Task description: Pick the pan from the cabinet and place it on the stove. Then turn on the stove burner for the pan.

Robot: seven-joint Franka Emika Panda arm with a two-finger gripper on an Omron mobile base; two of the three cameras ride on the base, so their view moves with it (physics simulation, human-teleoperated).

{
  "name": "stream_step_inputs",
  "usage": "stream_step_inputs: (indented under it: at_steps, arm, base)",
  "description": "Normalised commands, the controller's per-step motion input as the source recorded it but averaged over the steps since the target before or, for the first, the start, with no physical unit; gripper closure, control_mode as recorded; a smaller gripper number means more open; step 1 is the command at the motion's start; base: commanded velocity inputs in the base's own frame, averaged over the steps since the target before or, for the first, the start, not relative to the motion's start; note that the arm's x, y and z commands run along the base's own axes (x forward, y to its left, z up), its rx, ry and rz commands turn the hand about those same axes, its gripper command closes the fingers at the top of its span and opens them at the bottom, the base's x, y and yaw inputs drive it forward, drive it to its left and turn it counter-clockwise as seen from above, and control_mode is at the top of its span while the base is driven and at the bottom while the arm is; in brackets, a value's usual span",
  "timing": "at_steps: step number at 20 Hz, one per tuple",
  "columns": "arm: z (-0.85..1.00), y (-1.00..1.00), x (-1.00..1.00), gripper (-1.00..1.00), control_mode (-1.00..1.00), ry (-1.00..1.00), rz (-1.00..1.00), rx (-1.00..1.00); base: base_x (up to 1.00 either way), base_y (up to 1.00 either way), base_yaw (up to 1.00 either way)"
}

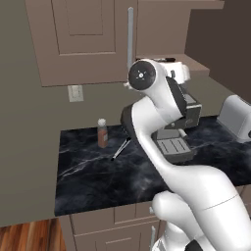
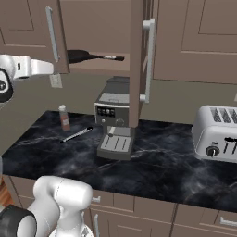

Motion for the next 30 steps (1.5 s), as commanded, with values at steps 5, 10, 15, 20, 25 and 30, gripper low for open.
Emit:
stream_step_inputs:
  at_steps: [5, 10, 15, 20, 25, 30]
  arm:
    - [0.22, 0.23, 0.31, -1.00, -1.00, -0.23, 0.14, 0.05]
    - [0.16, 0.31, 0.35, -1.00, -1.00, -0.19, 0.14, 0.04]
    - [0.19, 0.22, 0.37, -1.00, -1.00, -0.23, 0.13, 0.05]
    - [0.14, 0.19, 0.32, -1.00, -1.00, -0.21, 0.11, 0.02]
    - [0.01, 0.31, 0.38, -1.00, -1.00, -0.13, 0.12, 0.01]
    - [0.00, 0.12, 0.45, -1.00, -1.00, -0.06, 0.09, 0.01]
  base:
    - [0.00, 0.00, 0.00]
    - [0.00, 0.00, 0.00]
    - [0.00, 0.00, 0.00]
    - [0.00, 0.00, 0.00]
    - [0.00, 0.00, 0.00]
    - [0.00, 0.00, 0.00]
